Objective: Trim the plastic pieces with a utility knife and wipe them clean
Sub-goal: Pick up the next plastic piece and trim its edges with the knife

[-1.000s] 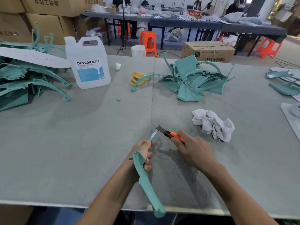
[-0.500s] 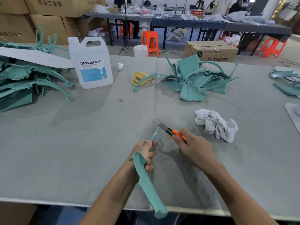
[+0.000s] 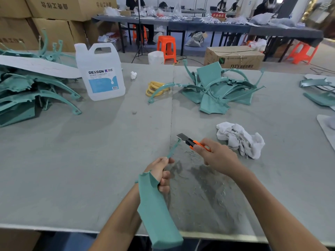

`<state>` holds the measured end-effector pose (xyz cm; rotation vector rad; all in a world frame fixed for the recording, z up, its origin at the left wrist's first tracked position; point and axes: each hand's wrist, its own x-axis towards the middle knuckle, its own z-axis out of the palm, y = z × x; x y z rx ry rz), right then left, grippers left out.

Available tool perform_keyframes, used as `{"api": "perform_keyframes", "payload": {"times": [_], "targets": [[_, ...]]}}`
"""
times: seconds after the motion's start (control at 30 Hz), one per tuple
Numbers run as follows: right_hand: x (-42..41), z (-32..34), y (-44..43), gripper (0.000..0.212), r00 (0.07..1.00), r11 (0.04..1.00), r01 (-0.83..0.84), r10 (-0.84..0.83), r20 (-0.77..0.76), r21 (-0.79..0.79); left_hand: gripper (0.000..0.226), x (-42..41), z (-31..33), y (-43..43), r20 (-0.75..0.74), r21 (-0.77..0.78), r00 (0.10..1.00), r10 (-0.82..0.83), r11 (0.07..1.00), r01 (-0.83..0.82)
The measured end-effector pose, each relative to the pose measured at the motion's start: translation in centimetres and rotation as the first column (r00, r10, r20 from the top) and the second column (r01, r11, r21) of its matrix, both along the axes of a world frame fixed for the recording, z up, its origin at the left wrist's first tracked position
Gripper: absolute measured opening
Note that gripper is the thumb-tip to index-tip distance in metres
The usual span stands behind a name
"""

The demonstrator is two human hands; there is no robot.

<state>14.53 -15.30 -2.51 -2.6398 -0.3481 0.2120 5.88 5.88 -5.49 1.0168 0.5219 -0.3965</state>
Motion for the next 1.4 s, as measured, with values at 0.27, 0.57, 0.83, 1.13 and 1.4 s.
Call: {"api": "perform_keyframes", "payload": {"times": [0.27,0.57,0.83,1.13,1.4], "targets": [[1.5,1.3,-0.8,0.029,0.981,0.984,-0.121,0.139,-0.134,0.133,0.026,-0.6,0.2,0.1,0.022,0.039,1.000,-0.014,0.999,0.013],[3.5,2.1,-1.7,0.036,0.991,0.975,-0.130,0.127,-0.027,-0.178,0.025,-0.9,0.9,-0.5,0.048,0.093,0.995,-0.084,0.993,0.080],[-2.5,-0.9,-0.5,0.033,0.960,0.990,-0.138,0.129,0.250,0.020,0.029,-0.2,1.1,-0.9,-0.048,0.077,0.997,0.061,0.995,-0.057],[-3.5,-1.5,1.5,0.049,0.942,0.961,-0.083,0.163,0.294,-0.264,0.027,-0.7,2.1,-1.4,-0.068,0.111,0.993,0.098,0.990,-0.090],[-3.0,-1.4,1.6,0.050,0.942,0.962,-0.041,0.127,0.310,-0.270,0.026,-0.5,2.6,-1.4,-0.111,0.126,0.993,0.050,0.991,-0.036]]}}
